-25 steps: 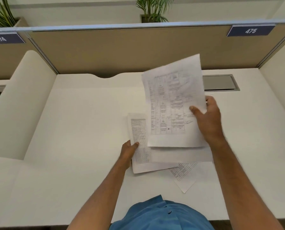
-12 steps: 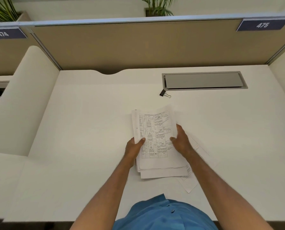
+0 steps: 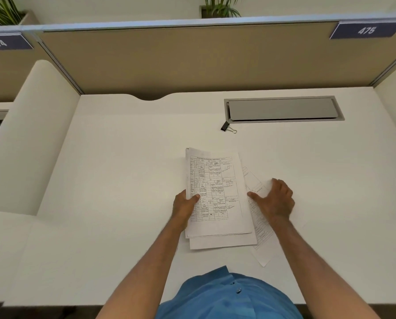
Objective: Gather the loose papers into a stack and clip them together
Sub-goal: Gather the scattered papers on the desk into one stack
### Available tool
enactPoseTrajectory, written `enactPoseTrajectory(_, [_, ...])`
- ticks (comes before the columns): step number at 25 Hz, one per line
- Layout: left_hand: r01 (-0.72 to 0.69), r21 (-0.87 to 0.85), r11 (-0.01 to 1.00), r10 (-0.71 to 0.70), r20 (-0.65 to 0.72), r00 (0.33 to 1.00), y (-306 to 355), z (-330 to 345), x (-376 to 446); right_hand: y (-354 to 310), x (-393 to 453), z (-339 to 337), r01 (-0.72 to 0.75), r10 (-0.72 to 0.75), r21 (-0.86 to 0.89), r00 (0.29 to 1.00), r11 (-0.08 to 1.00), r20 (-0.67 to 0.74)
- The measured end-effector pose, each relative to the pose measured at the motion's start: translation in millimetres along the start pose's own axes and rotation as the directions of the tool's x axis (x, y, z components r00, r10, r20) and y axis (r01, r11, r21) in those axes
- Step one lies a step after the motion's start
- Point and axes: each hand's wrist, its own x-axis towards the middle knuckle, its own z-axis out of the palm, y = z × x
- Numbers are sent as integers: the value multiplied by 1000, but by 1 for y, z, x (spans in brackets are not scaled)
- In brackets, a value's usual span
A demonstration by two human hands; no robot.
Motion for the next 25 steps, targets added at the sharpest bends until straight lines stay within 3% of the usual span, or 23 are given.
enactPoseTrajectory(9, [7,-33,999,-7,-7,1000,-1,-1,-3,-4,10,-26,-160,144,99,978,982,154])
enactPoseTrajectory(12, [14,-42,999,-15,-16,1000,0,-1,-5,-13,8,-46,-19,22,48,998,999,-66])
enactPoseTrajectory(15, [27,-62,998,-28,-12,1000,-1,-1,-6,-35,5,-80,150,-134,36,950,988,-281])
enactPoseTrajectory(19, [46,-82,996,-46,-1,999,0,-2,-8,-80,-12,-131,293,-261,22,880,956,-397])
enactPoseTrajectory(22, [54,-96,994,-53,14,999,1,-3,-9,-106,-25,-158,338,-255,192,898,921,-359])
enactPoseTrajectory(25, [63,-124,990,-59,37,998,2,-4,-11,-117,-27,-170,271,-196,626,963,731,-188])
